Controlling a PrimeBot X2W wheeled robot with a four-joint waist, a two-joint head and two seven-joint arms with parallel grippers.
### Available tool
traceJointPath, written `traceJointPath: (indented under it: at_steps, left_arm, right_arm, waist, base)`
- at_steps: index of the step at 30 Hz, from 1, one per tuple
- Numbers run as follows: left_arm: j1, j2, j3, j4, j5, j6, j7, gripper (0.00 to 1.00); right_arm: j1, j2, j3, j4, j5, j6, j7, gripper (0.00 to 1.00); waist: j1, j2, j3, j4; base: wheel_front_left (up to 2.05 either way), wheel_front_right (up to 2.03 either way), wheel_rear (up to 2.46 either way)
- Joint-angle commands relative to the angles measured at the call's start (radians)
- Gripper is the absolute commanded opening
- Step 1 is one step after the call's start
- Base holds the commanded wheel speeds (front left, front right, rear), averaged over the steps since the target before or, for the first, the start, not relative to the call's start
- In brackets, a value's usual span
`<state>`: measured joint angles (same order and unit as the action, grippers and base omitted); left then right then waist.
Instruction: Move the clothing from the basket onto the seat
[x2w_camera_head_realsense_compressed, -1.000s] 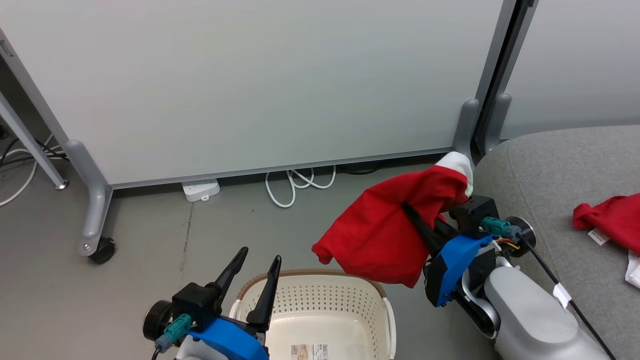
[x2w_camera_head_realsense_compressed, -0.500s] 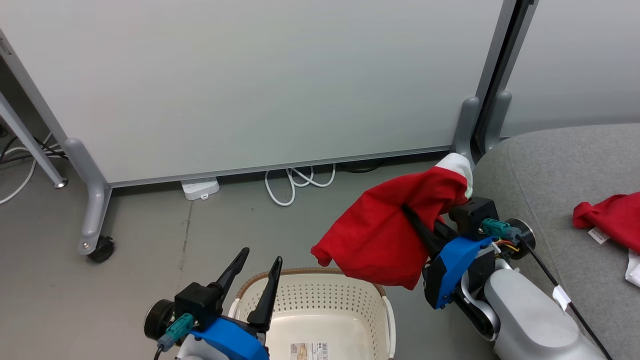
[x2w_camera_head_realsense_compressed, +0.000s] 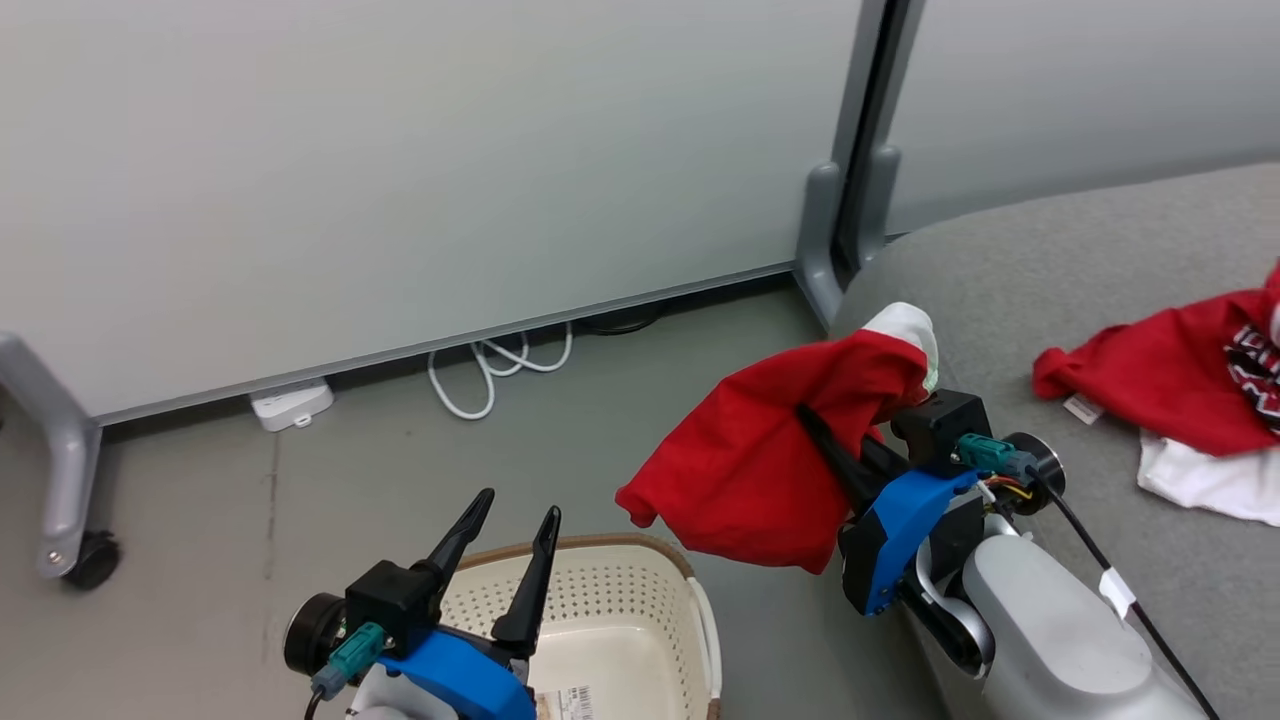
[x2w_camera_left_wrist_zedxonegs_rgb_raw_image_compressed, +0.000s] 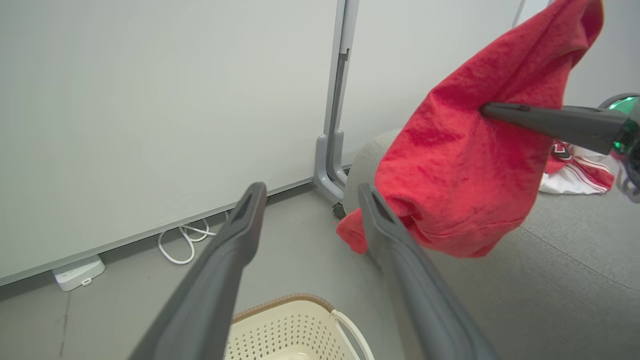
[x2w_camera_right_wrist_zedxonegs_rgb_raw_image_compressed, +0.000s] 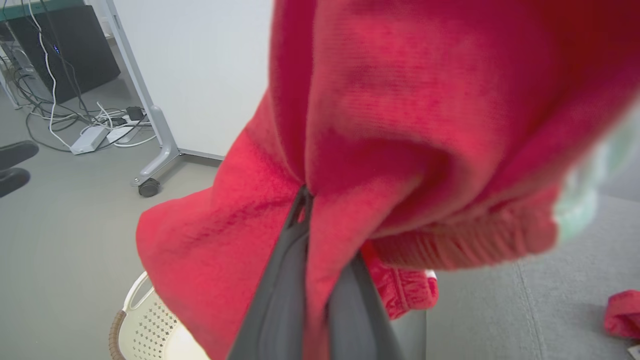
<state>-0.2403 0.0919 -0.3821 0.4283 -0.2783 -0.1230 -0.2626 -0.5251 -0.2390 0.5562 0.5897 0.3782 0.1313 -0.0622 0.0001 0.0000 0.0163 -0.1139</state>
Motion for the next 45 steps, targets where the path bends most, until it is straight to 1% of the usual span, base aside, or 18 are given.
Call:
traceJointPath:
  at_steps: [1,5,6,9,13,18,22,28,38,42,45]
  left_arm:
    - [-0.013,0.002,0.003,-0.001,0.007,-0.002,-0.003,1.00]
    - [-0.027,-0.003,0.005,-0.001,0.009,-0.005,-0.003,1.00]
    - [-0.027,-0.003,0.005,-0.001,0.009,-0.005,-0.003,1.00]
    - [-0.033,-0.005,0.006,-0.002,0.014,-0.006,-0.003,1.00]
    - [-0.042,-0.008,0.004,0.000,0.016,-0.007,-0.003,1.00]
    - [-0.050,-0.009,-0.002,0.004,0.020,-0.008,-0.003,1.00]
    - [-0.056,-0.002,-0.009,0.009,0.018,-0.008,-0.003,1.00]
    - [-0.064,0.003,-0.021,0.011,0.010,-0.008,-0.003,1.00]
    - [-0.063,0.010,-0.022,0.004,0.012,-0.008,-0.003,1.00]
    - [-0.079,0.015,-0.021,-0.011,0.022,-0.008,-0.003,1.00]
    - [-0.103,0.024,-0.027,-0.024,0.035,-0.008,-0.003,1.00]
  right_arm:
    - [-0.005,0.000,-0.002,-0.002,-0.005,-0.001,-0.006,0.00]
    - [-0.007,-0.005,-0.004,0.000,-0.009,-0.001,-0.006,0.00]
    - [-0.007,-0.005,-0.004,0.000,-0.009,-0.001,-0.006,0.00]
    - [-0.008,0.000,-0.002,0.001,-0.008,-0.001,-0.006,0.00]
    - [-0.006,-0.002,-0.006,0.004,-0.008,-0.001,-0.009,0.00]
    - [-0.001,-0.002,-0.014,0.005,-0.005,-0.001,-0.014,0.00]
    - [-0.005,0.007,-0.014,0.008,-0.006,-0.001,-0.019,0.00]
    - [0.001,0.012,-0.018,0.019,-0.007,-0.001,-0.028,0.00]
    - [-0.018,0.008,-0.039,0.027,-0.001,-0.001,-0.027,0.00]
    - [-0.077,-0.018,-0.078,0.019,0.009,-0.001,-0.015,0.00]
    - [-0.156,-0.062,-0.139,0.025,0.007,-0.001,-0.002,0.00]
  waist:
    - [-0.0001,0.0000,0.013,-0.074]
    - [-0.0001,0.0000,0.021,-0.147]
    - [-0.0001,0.0000,0.021,-0.147]
    - [-0.0001,0.0000,0.026,-0.208]
    - [-0.0001,0.0000,0.036,-0.269]
    - [-0.0001,0.0000,0.050,-0.324]
    - [-0.0001,0.0000,0.058,-0.353]
    - [-0.0001,0.0000,0.062,-0.362]
    - [-0.0001,0.0000,0.082,-0.333]
    - [-0.0001,0.0000,0.122,-0.320]
    - [-0.0001,0.0000,0.175,-0.304]
  base:
    - [0.00,0.00,0.00]
    - [0.00,0.00,0.00]
    - [0.00,0.00,0.00]
    - [0.00,0.00,0.00]
    - [0.00,0.00,0.00]
    - [0.00,0.00,0.00]
    - [0.00,0.00,0.00]
    - [0.00,0.00,0.00]
    - [0.00,0.00,0.00]
    - [0.00,0.00,0.00]
    - [0.00,0.00,0.00]
